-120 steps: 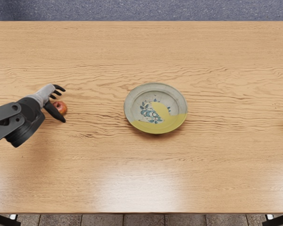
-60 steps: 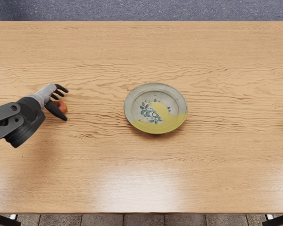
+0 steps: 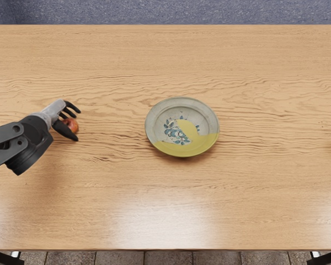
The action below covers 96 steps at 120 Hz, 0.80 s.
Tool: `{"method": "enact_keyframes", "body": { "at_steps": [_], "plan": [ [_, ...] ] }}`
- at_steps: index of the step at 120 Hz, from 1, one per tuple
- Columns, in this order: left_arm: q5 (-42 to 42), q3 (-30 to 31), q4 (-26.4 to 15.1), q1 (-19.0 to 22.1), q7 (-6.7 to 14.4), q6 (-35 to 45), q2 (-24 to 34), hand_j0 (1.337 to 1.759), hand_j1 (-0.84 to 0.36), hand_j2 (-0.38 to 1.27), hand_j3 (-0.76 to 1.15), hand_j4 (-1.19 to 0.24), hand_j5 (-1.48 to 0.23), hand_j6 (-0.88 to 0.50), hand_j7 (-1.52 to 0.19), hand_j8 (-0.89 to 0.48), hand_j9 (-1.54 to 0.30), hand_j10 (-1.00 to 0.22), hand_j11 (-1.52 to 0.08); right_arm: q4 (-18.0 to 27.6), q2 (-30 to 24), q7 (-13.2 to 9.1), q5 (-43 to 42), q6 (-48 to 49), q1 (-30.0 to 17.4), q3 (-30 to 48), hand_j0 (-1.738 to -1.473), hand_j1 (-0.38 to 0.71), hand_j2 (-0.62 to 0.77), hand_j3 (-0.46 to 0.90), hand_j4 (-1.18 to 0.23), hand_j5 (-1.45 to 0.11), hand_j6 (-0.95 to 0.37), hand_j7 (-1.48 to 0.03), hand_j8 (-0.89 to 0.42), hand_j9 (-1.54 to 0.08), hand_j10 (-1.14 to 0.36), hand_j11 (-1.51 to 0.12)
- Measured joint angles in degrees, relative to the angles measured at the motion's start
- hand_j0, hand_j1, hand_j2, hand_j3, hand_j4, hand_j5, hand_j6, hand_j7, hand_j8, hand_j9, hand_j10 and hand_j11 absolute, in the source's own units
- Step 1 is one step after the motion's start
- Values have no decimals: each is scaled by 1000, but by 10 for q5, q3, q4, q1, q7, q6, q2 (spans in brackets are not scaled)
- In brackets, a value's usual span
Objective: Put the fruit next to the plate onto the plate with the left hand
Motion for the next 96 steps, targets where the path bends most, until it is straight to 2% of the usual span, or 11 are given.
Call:
{"method": "enact_keyframes", "body": {
  "at_steps": [4, 10, 20, 28, 33, 54, 64, 65, 66, 86, 96],
  "plan": [
    [0, 0, 0, 1, 0, 1, 0, 1658, -170, 95, 49, -446, -558, -446, -559, -411, -550, -341, -591, 0, 0, 0, 0, 0, 0, 0, -1658, -349, 0, 0, 0, 0, 0, 0, 0, 0, 0, 0],
    [-1, 0, 0, 0, 0, 1, 0, 1658, -193, 97, 38, -462, -585, -462, -585, -435, -578, -374, -538, 0, 0, 0, 0, 0, 0, 0, -1658, -349, 0, 0, 0, 0, 0, 0, 0, 0, 0, 0],
    [-1, 0, 0, 1, 1, 2, -1, 1658, -234, 103, 25, -497, -625, -498, -625, -470, -609, -312, -635, 0, 0, 0, 0, 0, 0, 0, -1658, -349, 0, 0, 0, 0, 0, 0, 0, 0, 0, 0],
    [-1, 0, -1, 1, 1, 2, -1, 1658, -257, 107, 18, -522, -658, -522, -659, -494, -640, -330, -604, -1, 0, 0, 0, 0, 0, 0, -1658, -349, 0, 0, 0, 0, 0, 0, 0, 0, 0, 0],
    [-2, 0, 0, 1, 1, 3, -2, 1658, -270, 105, 15, -535, -675, -536, -675, -513, -659, -300, -699, -1, 0, 0, 0, 0, 0, 0, -1658, -349, 0, 0, 0, 0, 0, 0, 0, 0, 0, 0],
    [-4, -1, 0, 1, 2, 3, -3, 1655, -289, 153, 6, -617, -782, -557, -782, -471, -778, -248, -769, -1, 0, 0, 0, -1, 0, 0, -1658, -349, 0, 0, 0, 0, 0, 0, 0, 0, 0, 0],
    [-6, -1, -1, 1, 1, 2, -1, 1653, -300, 201, 4, -666, -852, -540, -856, -445, -857, -322, -678, -1, 0, 0, 0, -2, 0, 0, -1658, -349, 0, 0, 0, 0, 0, 0, 0, 0, 0, 0],
    [-6, -1, -1, 1, 0, 2, -1, 1653, -303, 209, 4, -670, -862, -535, -867, -438, -868, -356, -576, -1, 0, 0, 0, -2, 0, 0, -1658, -349, 0, 0, 0, 0, 0, 0, 0, 0, 0, 0],
    [-6, -2, -1, 1, 0, 2, 0, 1653, -306, 219, 4, -676, -869, -532, -874, -434, -875, -342, -631, -1, 0, 0, 0, -2, 0, 0, -1658, -349, 0, 0, 0, 0, 0, 0, 0, 0, 0, 0],
    [-13, -4, -7, 1, 2, 2, 1, 1651, -377, 352, 2, -770, -1007, -450, -1005, -345, -1005, -303, -628, -1, 0, 0, 0, -2, 0, 0, -1658, -349, 0, 0, 0, 0, 0, 0, 0, 0, 0, 0],
    [-16, -5, -19, 1, 2, 2, 2, 1650, -400, 389, 1, -789, -1071, -409, -1065, -294, -1053, -456, -752, -1, 0, 0, 0, -2, 0, 0, -1658, -349, 0, 0, 0, 0, 0, 0, 0, 0, 0, 0]
  ]
}}
